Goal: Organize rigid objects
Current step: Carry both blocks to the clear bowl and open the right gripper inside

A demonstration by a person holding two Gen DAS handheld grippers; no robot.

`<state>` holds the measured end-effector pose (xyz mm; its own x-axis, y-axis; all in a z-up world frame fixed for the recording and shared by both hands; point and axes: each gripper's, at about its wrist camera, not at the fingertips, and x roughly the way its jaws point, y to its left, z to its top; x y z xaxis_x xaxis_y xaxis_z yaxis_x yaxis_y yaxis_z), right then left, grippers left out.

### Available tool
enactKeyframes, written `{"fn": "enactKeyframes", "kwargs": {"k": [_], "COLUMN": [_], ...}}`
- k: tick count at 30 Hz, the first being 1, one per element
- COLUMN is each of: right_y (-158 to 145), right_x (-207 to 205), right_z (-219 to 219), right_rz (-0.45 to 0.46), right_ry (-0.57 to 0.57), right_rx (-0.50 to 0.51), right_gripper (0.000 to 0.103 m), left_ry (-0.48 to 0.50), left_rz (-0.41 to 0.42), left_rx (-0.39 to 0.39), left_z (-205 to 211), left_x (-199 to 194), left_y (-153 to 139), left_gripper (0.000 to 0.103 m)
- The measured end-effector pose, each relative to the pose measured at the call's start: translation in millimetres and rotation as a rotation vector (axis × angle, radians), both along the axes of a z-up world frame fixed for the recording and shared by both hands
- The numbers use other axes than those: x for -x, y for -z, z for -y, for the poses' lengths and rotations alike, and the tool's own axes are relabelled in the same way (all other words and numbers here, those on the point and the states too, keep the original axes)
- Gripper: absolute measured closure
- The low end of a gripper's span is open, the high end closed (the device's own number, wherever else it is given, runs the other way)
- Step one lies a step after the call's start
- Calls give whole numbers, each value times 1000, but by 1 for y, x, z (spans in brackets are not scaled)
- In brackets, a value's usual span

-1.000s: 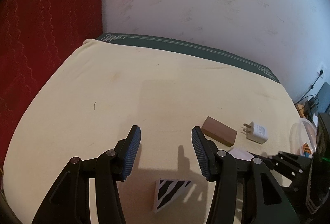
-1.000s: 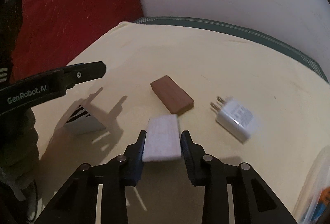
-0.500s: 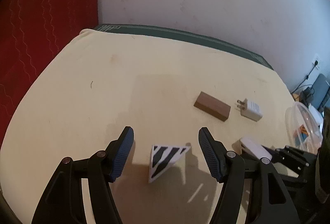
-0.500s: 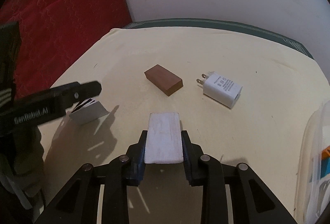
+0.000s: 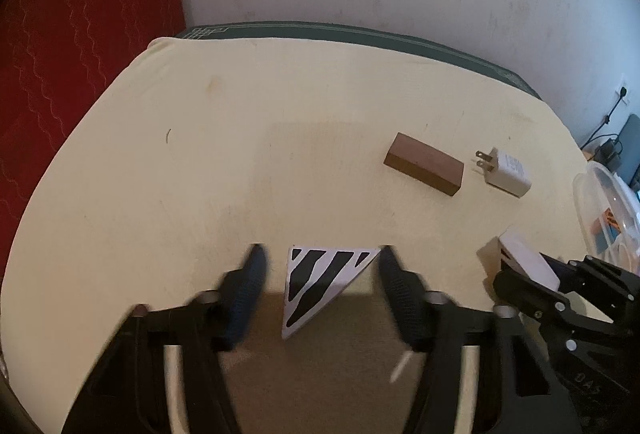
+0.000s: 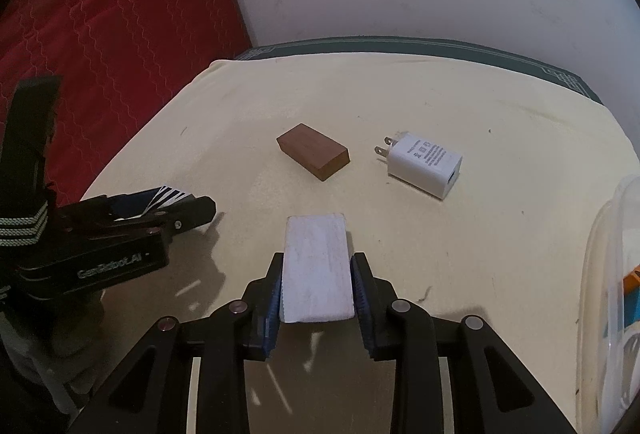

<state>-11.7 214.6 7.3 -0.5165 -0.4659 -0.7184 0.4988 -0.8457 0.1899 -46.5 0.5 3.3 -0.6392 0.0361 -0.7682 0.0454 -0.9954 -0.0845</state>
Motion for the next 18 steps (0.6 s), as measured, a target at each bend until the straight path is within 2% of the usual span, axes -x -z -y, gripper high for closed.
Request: {"fn": "enactKeyframes", "kwargs": {"k": [1,11,18], "right_y": [0,-6,-17], "right_x": [-1,-11,-16], "right_z": [0,-7,-29], "right_rz": [-4,-24,-44], "right_ry": [1,42,132], "right_rx": [-1,42,95], "right_gripper": [69,72,72], "left_ry": [4,2,11], "left_rz": [2,-56,-76], "left_rx": [-4,-8,2], "left_z": [-1,1,-5], "left_x": [0,-6,-8], "left_y": [0,-8,-11], "left_gripper": [60,60,60]}}
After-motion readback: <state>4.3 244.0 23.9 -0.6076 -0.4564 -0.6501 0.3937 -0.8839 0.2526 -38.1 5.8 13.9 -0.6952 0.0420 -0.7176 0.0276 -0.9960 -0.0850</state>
